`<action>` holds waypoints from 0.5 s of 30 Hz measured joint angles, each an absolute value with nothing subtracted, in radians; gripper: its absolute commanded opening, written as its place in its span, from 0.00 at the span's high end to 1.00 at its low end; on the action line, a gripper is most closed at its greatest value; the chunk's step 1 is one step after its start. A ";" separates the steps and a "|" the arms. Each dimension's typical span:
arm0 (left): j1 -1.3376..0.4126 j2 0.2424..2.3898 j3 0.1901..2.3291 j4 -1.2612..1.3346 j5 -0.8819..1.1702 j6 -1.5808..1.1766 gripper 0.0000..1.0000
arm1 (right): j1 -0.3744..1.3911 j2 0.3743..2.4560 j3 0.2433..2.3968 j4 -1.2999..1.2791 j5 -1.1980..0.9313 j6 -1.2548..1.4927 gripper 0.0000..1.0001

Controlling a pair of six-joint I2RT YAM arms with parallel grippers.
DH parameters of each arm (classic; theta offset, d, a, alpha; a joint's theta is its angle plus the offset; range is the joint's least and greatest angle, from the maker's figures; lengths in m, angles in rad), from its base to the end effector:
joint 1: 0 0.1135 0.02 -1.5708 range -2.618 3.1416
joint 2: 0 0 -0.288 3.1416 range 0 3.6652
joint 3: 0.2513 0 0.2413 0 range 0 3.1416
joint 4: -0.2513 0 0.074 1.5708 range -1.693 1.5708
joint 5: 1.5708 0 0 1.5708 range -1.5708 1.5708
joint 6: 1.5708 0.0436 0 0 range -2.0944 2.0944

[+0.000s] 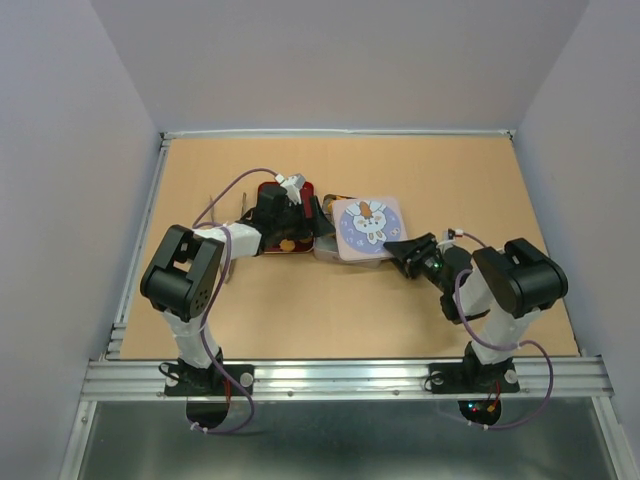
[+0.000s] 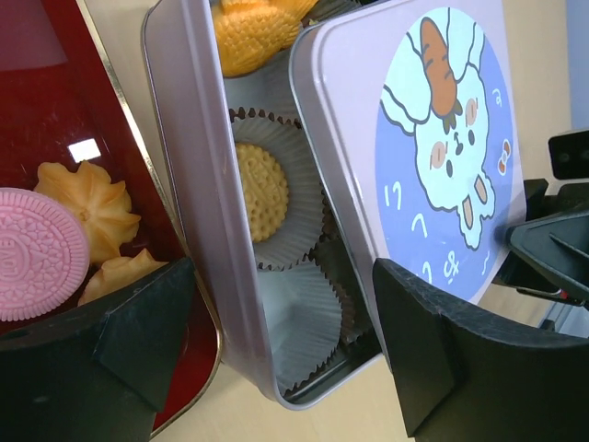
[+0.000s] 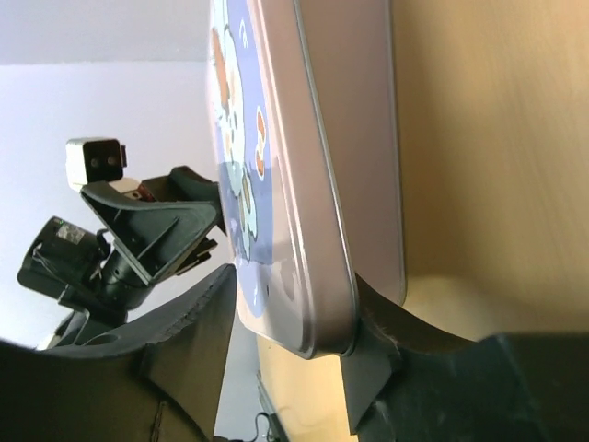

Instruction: Pack the cookies

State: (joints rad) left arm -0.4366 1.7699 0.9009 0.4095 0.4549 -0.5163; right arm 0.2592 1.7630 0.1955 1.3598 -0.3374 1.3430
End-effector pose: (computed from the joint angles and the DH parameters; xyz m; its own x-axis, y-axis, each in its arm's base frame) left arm 0.3318 -0.1760 0.2059 -0.7132 -0.1566 -0.6833 0.4423 0.6557 -0.6119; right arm 0.2365 0.0776 0.1389 -0.5856 0.7957 -0.1545 0.0688 0.2387 0.9686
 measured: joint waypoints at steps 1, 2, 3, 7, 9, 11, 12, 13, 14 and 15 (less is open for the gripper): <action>-0.437 1.770 0.901 0.410 0.455 -0.516 0.11 | 0.262 1.753 0.196 1.352 -0.338 1.335 0.45; -0.437 1.770 0.901 0.410 0.455 -0.517 0.11 | 0.263 1.744 0.196 1.345 -0.340 1.329 0.44; -0.437 1.770 0.901 0.410 0.455 -0.518 0.11 | 0.267 1.732 0.199 1.335 -0.343 1.317 0.43; -0.437 1.770 0.901 0.411 0.455 -0.521 0.11 | 0.283 1.690 0.228 1.314 -0.349 1.265 0.43; -0.436 1.770 0.901 0.412 0.455 -0.522 0.11 | 0.285 1.676 0.237 1.315 -0.349 1.244 0.43; -0.436 1.770 0.901 0.415 0.457 -0.523 0.11 | 0.289 1.670 0.247 1.316 -0.352 1.232 0.43; -0.437 1.770 0.901 0.418 0.461 -0.524 0.11 | 0.292 1.670 0.250 1.316 -0.356 1.226 0.43; -0.437 1.770 0.901 0.421 0.464 -0.525 0.11 | 0.297 1.670 0.252 1.315 -0.359 1.220 0.43; -0.437 1.770 0.901 0.423 0.467 -0.525 0.11 | 0.300 1.670 0.252 1.315 -0.361 1.217 0.43; -0.438 1.770 0.901 0.423 0.469 -0.525 0.11 | 0.304 1.670 0.254 1.315 -0.364 1.213 0.43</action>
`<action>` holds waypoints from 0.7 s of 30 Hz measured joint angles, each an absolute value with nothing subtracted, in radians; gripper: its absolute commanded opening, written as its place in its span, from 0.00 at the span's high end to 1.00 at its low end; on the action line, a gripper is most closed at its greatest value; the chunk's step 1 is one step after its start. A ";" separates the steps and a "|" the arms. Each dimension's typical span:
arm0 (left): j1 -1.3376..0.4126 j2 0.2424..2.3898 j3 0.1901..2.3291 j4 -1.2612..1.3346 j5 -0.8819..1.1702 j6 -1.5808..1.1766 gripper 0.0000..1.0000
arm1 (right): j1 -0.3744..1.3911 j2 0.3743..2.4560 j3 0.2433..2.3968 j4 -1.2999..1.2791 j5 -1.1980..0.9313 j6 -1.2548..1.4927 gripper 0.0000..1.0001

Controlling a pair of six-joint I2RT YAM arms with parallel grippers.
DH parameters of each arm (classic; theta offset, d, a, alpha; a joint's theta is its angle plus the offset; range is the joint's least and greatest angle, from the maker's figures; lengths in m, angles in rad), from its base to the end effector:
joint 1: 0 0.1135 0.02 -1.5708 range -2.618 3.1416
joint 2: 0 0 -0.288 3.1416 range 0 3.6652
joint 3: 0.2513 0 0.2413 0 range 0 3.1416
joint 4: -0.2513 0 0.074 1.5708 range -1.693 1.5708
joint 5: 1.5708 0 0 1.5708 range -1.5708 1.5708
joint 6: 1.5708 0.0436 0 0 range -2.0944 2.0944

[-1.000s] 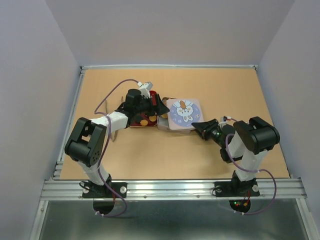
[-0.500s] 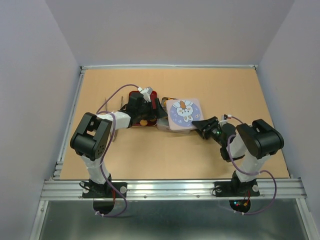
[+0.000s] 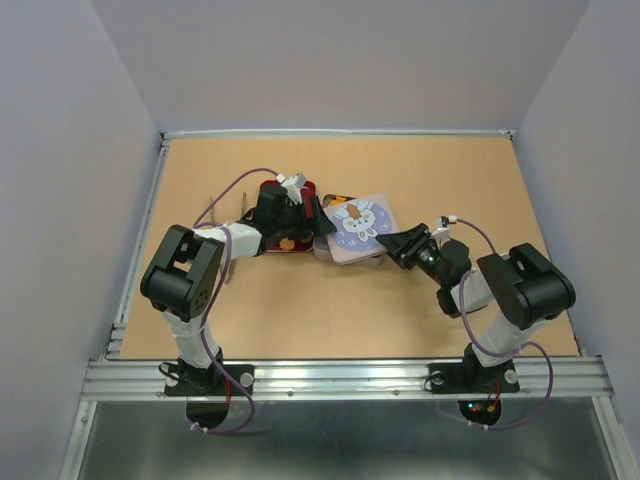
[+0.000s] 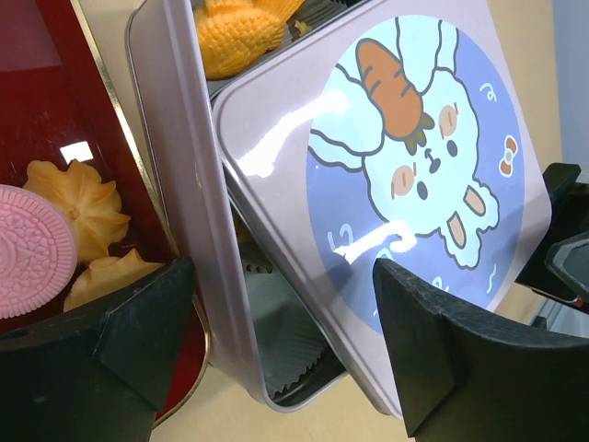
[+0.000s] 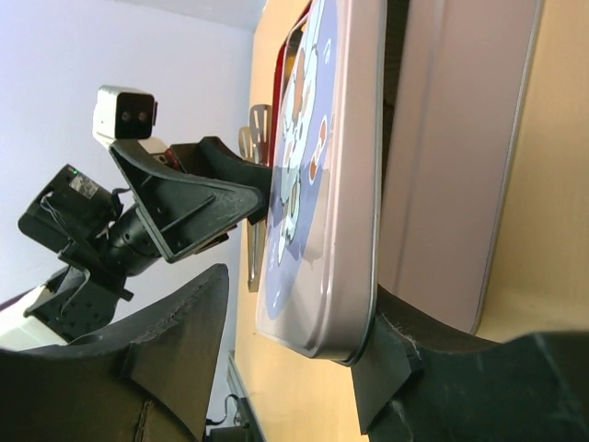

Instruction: Pack the cookies

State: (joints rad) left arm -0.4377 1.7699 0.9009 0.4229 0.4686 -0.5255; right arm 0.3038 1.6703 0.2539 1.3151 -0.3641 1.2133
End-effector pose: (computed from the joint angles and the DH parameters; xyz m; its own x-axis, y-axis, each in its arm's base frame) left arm 0.3318 -0.1770 0.2073 -0.7129 -0.1605 -0.6827 0.4504 0.6414 -0.6211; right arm 0.2415 0.0920 0.1668 -0.6123 0.7254 -0.3144 -0.1257 0.3033 0.9446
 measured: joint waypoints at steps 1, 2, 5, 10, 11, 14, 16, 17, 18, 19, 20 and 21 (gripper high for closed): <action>-0.440 1.770 0.901 0.421 0.468 -0.525 0.11 | 0.306 1.670 0.255 1.315 -0.365 1.210 0.42; -0.442 1.772 0.905 0.417 0.466 -0.524 0.12 | 0.309 1.671 0.256 1.315 -0.366 1.207 0.42; -0.455 1.790 0.938 0.387 0.451 -0.516 0.13 | 0.317 1.672 0.260 1.315 -0.373 1.198 0.35; -0.474 1.818 0.982 0.343 0.403 -0.502 0.16 | 0.322 1.678 0.268 1.343 -0.385 1.196 0.07; -0.476 1.818 0.983 0.341 0.401 -0.502 0.17 | 0.322 1.678 0.268 1.349 -0.387 1.195 0.01; -0.476 1.821 0.990 0.330 0.392 -0.502 0.17 | 0.322 1.670 0.268 1.369 -0.393 1.188 0.00; -0.476 1.826 0.998 0.327 0.387 -0.502 0.17 | 0.322 1.664 0.266 1.364 -0.394 1.177 0.00; -0.476 1.831 1.002 0.327 0.387 -0.503 0.17 | 0.322 1.660 0.266 1.359 -0.394 1.172 0.00; -0.476 1.832 1.003 0.327 0.387 -0.502 0.17 | 0.322 1.654 0.266 1.350 -0.394 1.166 0.00; -0.476 1.833 1.004 0.326 0.386 -0.502 0.17 | 0.322 1.644 0.264 1.336 -0.394 1.156 0.00; -0.476 1.833 1.005 0.324 0.385 -0.502 0.17 | 0.322 1.636 0.262 1.325 -0.393 1.147 0.00; -0.476 1.833 1.007 0.322 0.384 -0.502 0.17 | 0.322 1.619 0.258 1.305 -0.394 1.139 0.00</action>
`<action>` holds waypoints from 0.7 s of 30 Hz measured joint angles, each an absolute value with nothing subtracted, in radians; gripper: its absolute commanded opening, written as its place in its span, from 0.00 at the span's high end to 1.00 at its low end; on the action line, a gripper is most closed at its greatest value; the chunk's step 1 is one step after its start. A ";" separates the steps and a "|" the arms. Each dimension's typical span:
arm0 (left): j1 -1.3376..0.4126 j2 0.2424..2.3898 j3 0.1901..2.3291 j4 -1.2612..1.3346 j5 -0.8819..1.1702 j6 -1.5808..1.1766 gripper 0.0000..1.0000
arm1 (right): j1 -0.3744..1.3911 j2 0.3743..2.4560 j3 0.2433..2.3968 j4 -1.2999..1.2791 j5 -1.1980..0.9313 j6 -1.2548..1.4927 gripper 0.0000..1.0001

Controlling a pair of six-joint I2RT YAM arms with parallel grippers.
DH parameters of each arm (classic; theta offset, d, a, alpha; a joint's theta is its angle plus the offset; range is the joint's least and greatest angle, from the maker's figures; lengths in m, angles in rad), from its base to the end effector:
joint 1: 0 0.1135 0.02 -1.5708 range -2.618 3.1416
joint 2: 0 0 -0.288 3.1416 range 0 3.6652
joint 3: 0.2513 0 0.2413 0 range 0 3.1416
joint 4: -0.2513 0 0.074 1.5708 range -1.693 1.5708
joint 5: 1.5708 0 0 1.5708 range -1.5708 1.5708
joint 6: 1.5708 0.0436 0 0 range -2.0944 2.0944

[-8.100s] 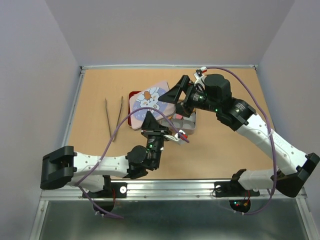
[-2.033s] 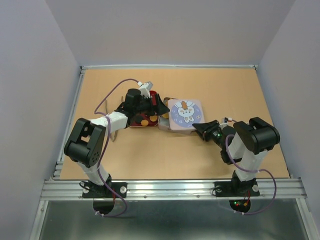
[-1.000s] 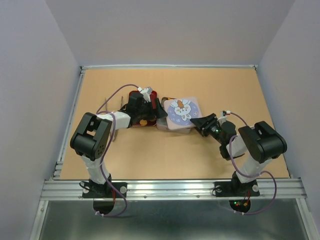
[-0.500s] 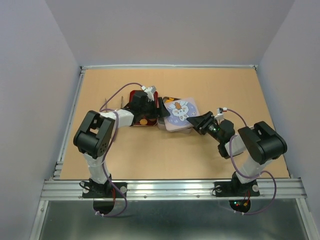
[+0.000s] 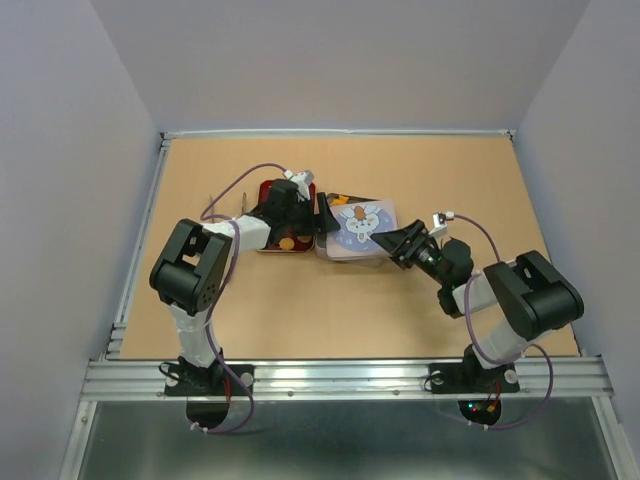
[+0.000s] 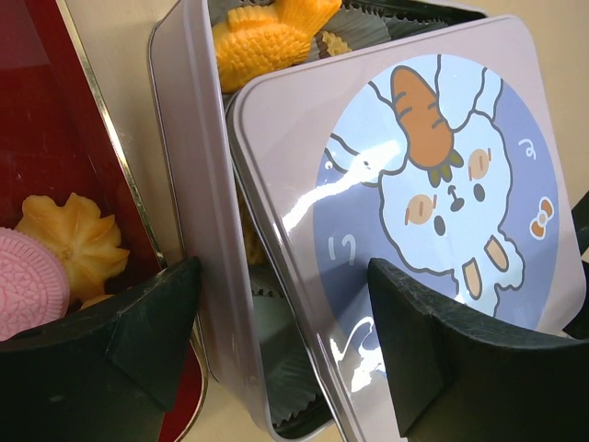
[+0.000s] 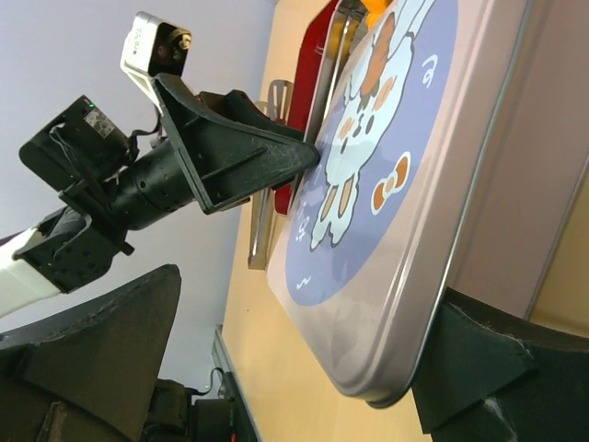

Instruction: Pack the cookies

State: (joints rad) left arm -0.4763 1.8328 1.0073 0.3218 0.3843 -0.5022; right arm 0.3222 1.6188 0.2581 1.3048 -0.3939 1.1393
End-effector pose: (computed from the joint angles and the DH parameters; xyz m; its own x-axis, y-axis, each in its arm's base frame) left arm 0.3457 -0.1967 0.2054 -0.7210 -0.1301 -0.6806 0.4219 0.6967 -0.5802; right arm 0.2369 0.0967 0.1787 -0.6179 0.6780 -0.3981 -0.2262 0.3316 0.9159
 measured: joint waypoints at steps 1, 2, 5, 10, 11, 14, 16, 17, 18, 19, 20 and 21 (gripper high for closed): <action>-0.477 1.833 1.009 0.318 0.383 -0.501 0.17 | 0.322 1.601 0.255 1.282 -0.393 1.129 0.00; -0.477 1.833 1.010 0.316 0.382 -0.501 0.17 | 0.322 1.586 0.253 1.259 -0.393 1.121 0.00; -0.477 1.833 1.017 0.306 0.378 -0.496 0.17 | 0.322 1.498 0.253 1.127 -0.372 1.080 0.00; -0.477 1.833 1.024 0.294 0.373 -0.494 0.17 | 0.323 1.338 0.272 0.821 -0.276 0.989 0.00; -0.477 1.833 1.024 0.293 0.373 -0.494 0.17 | 0.322 1.317 0.284 0.741 -0.250 0.966 0.00; -0.477 1.833 1.029 0.286 0.368 -0.491 0.17 | 0.323 1.272 0.336 0.519 -0.163 0.900 0.01; -0.477 1.833 1.030 0.284 0.367 -0.490 0.17 | 0.322 1.246 0.362 0.432 -0.123 0.868 0.13; -0.477 1.833 1.030 0.284 0.367 -0.490 0.17 | 0.322 1.226 0.372 0.392 -0.102 0.849 0.21; -0.477 1.833 1.030 0.283 0.366 -0.490 0.17 | 0.322 1.202 0.379 0.358 -0.086 0.834 0.43; -0.477 1.833 1.031 0.283 0.366 -0.490 0.17 | 0.322 1.188 0.382 0.341 -0.078 0.830 0.52; -0.477 1.833 1.031 0.282 0.366 -0.490 0.17 | 0.322 1.167 0.384 0.323 -0.070 0.818 0.57; -0.477 1.833 1.031 0.283 0.366 -0.491 0.17 | 0.322 1.134 0.384 0.302 -0.060 0.815 0.59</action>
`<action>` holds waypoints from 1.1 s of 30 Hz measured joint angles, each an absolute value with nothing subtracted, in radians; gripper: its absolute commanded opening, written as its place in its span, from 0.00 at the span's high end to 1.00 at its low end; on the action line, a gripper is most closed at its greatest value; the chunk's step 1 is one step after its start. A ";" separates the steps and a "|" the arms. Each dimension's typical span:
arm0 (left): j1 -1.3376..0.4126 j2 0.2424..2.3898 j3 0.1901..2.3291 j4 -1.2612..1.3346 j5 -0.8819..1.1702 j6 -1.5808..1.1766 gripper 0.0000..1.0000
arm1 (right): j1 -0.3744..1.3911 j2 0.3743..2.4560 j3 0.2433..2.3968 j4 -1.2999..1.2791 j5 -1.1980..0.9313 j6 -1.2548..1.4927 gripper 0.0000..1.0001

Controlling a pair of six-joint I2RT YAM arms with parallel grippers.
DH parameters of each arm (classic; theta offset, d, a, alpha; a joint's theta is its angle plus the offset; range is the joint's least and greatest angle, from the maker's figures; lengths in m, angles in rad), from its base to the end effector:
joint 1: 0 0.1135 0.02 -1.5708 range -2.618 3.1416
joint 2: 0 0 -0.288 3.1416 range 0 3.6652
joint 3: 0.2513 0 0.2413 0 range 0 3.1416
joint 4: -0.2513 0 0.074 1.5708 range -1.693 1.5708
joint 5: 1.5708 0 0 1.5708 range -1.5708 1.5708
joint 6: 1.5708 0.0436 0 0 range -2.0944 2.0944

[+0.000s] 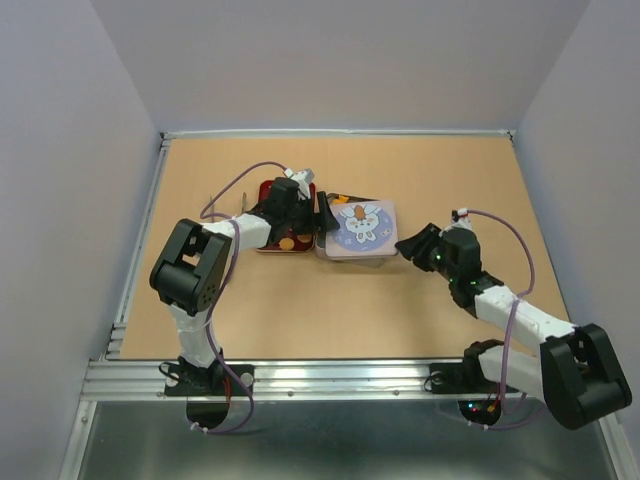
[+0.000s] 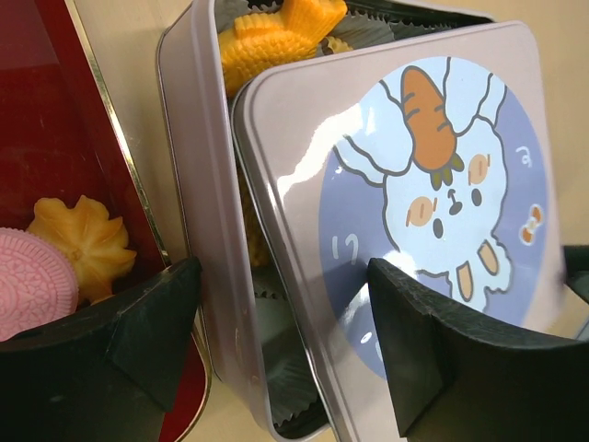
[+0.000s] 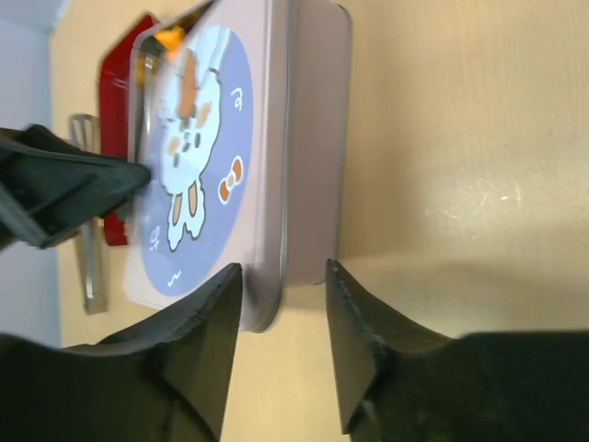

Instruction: Pack the cookies

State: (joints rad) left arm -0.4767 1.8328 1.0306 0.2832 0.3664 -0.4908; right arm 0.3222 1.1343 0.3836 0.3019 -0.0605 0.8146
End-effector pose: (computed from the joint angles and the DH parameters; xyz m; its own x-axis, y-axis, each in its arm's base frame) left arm 0.3481 -0.1973 0.2085 -0.7209 -0.1230 -0.6821 0.4139 0.7130 -0.5660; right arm 0.2040 0.0709 0.2079 -0.5499 0.5819 -0.5991 0.0471 0.7378 0.6734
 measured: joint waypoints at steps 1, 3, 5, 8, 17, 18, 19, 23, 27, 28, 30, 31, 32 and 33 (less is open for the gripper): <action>-0.477 1.833 1.031 0.283 0.365 -0.490 0.17 | 0.322 1.101 0.384 0.284 -0.054 0.812 0.64; -0.477 1.833 1.032 0.281 0.365 -0.489 0.17 | 0.323 1.048 0.385 0.270 -0.043 0.807 0.73; -0.477 1.833 1.033 0.279 0.365 -0.488 0.17 | 0.322 1.010 0.385 0.264 -0.039 0.803 0.78; -0.477 1.833 1.033 0.279 0.364 -0.488 0.17 | 0.322 0.995 0.401 0.252 -0.043 0.799 0.82; -0.477 1.833 1.035 0.275 0.363 -0.488 0.16 | 0.322 1.073 0.411 0.242 -0.072 0.805 0.84; -0.477 1.833 1.035 0.275 0.363 -0.488 0.16 | 0.322 1.079 0.411 0.243 -0.078 0.805 0.84; -0.477 1.833 1.035 0.275 0.363 -0.488 0.16 | 0.322 1.084 0.411 0.246 -0.084 0.808 0.84; -0.477 1.833 1.035 0.275 0.364 -0.487 0.16 | 0.322 1.092 0.410 0.262 -0.102 0.813 0.85; -0.477 1.833 1.035 0.275 0.364 -0.487 0.16 | 0.322 1.095 0.410 0.274 -0.112 0.816 0.85; -0.477 1.833 1.035 0.275 0.364 -0.487 0.15 | 0.322 1.095 0.410 0.277 -0.114 0.816 0.85; -0.477 1.833 1.036 0.274 0.364 -0.487 0.14 | 0.322 1.100 0.410 0.284 -0.117 0.816 0.86; -0.477 1.833 1.037 0.272 0.364 -0.487 0.14 | 0.322 1.106 0.410 0.291 -0.120 0.816 0.87; -0.477 1.833 1.039 0.271 0.363 -0.487 0.14 | 0.322 1.115 0.410 0.297 -0.124 0.816 0.87; -0.477 1.833 1.041 0.269 0.362 -0.487 0.13 | 0.322 1.124 0.410 0.301 -0.128 0.816 0.87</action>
State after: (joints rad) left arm -0.4767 1.8328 1.0409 0.2691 0.3618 -0.4870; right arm 0.3222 1.1236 0.4095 0.3008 -0.1284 0.8162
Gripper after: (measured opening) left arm 0.862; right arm 0.133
